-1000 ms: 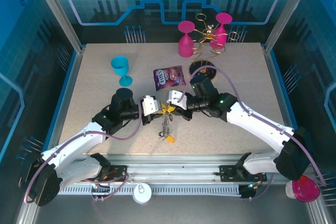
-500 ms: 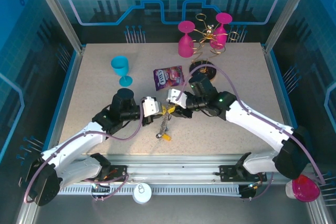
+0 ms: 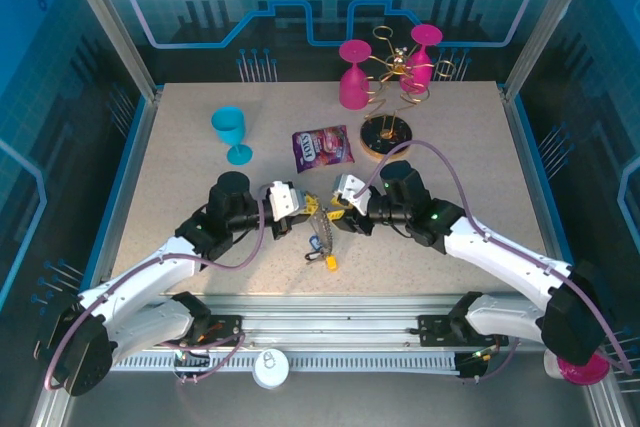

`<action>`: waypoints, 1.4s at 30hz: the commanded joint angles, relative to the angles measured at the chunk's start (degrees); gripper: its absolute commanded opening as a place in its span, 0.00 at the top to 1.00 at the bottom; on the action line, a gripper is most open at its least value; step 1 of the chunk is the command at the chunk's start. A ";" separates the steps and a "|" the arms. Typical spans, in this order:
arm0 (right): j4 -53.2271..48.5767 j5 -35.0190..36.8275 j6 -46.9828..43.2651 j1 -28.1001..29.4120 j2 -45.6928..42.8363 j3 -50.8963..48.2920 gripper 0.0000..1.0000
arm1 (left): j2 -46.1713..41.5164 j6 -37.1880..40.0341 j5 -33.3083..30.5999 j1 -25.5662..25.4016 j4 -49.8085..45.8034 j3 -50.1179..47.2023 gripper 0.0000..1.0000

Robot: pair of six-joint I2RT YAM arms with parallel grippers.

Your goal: Put the keys on the keyring

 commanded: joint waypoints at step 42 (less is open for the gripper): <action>6.09 -13.27 1.20 -4.72 -1.93 1.46 0.72 | 1.75 -15.49 9.83 3.32 21.45 -3.85 1.00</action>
